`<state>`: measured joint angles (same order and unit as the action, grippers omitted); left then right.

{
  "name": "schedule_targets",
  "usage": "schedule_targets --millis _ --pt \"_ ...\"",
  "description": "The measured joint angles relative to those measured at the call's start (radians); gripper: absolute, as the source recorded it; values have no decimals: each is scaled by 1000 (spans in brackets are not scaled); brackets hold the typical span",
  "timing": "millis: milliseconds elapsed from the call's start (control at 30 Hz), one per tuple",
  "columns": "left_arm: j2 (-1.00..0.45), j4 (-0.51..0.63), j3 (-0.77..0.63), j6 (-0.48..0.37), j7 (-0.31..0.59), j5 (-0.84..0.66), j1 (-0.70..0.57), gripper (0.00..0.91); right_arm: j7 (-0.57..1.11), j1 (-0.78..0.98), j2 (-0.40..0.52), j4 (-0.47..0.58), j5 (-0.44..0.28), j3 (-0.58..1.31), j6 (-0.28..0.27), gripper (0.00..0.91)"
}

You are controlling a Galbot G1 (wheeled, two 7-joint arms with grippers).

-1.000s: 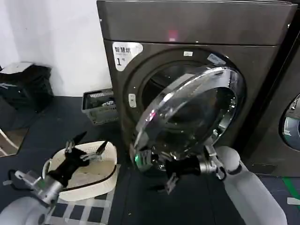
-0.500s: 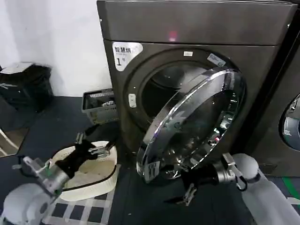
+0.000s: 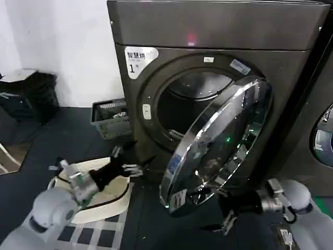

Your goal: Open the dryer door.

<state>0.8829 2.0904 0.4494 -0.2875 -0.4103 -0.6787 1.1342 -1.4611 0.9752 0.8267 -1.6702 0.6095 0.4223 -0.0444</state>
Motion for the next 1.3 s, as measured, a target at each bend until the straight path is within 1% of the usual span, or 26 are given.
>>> schedule_targets --millis 133,233,267,333,467,533,667,733,867,1000,1133,1200,1300 --pt "-1 -6 -69 3 -8 -4 -29 907 1 63 -8 20 -10 105 6 907" --pt "1 -8 -107 5 -15 -10 -46 907 1 114 -9 38 -54 191 32 907" --pt "1 -9 -118 5 -16 -14 -52 907 1 131 -8 47 -67 219 33 907" --pt "-3 -12 -141 5 -18 -15 -65 907 1 160 -1 63 -72 272 37 907" --pt "-7 -14 -188 5 -31 -23 -97 907 1 198 20 95 -72 392 31 907" --pt "-7 -21 -212 5 -32 -32 -116 907 2 210 37 109 -66 455 9 907" --pt "-9 -22 -256 3 -36 -54 -152 907 28 237 73 133 -36 585 -10 907" --pt "-11 -19 -280 0 -38 -61 -169 907 46 252 87 142 -18 649 -9 907" --pt "-12 -14 -326 1 -51 -68 -197 907 91 280 108 142 44 791 -7 907" --pt "-16 -5 -372 1 -55 -67 -225 907 150 311 116 143 80 930 3 907" --pt "-14 -3 -425 3 -56 -65 -254 907 260 349 124 149 108 1058 46 907" --pt "-10 -6 -453 7 -58 -58 -271 907 341 372 131 149 123 1121 64 907" --pt "-2 -18 -496 14 -63 -51 -295 907 475 411 139 149 148 1210 52 907"
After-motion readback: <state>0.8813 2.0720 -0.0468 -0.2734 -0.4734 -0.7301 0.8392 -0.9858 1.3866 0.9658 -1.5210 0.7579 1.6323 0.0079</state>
